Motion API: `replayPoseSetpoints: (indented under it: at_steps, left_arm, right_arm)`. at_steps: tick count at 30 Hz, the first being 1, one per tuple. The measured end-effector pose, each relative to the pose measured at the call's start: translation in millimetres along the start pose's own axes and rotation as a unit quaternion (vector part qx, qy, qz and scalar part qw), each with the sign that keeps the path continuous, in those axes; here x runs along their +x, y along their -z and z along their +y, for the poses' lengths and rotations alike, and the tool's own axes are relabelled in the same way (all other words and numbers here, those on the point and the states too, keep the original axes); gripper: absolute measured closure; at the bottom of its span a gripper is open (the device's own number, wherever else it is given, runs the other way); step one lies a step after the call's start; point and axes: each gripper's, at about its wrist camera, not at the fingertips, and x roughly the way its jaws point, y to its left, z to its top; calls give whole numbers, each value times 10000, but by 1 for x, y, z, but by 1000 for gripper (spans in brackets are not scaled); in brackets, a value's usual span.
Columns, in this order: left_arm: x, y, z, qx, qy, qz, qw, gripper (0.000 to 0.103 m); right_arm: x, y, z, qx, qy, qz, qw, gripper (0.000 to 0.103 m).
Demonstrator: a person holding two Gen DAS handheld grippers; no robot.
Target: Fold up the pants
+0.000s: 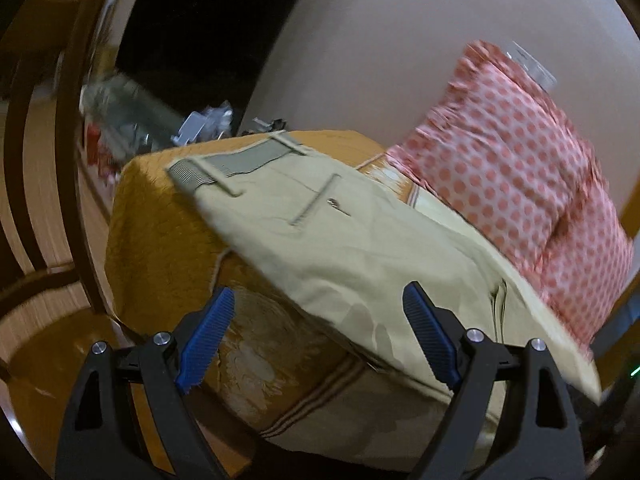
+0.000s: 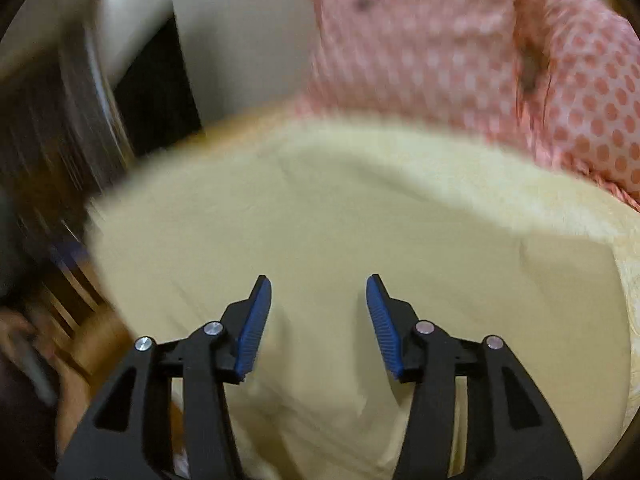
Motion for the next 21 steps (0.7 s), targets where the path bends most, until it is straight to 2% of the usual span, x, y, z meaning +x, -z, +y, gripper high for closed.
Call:
replayPoseSetpoints:
  at_steps: [2, 6, 9, 17, 21]
  left_arm:
    - [4, -5, 9, -183, 5, -32, 9998, 16]
    - [12, -18, 17, -372, -80, -189, 9991, 16]
    - [18, -28, 17, -263, -199, -311, 9990, 16]
    - [35, -32, 7, 155, -449, -204, 9987, 15]
    - [38, -29, -6, 282, 18, 130, 9995, 15]
  right_arm:
    - [-1, 4, 4, -118, 68, 16, 9999, 42]
    - [-7, 13, 4, -7, -68, -51, 10000, 34]
    - [-6, 13, 9, -48, -61, -83, 9999, 32]
    - [2, 5, 5, -3, -217, -117, 9997, 25]
    - [1, 5, 5, 0, -224, -118, 9997, 24]
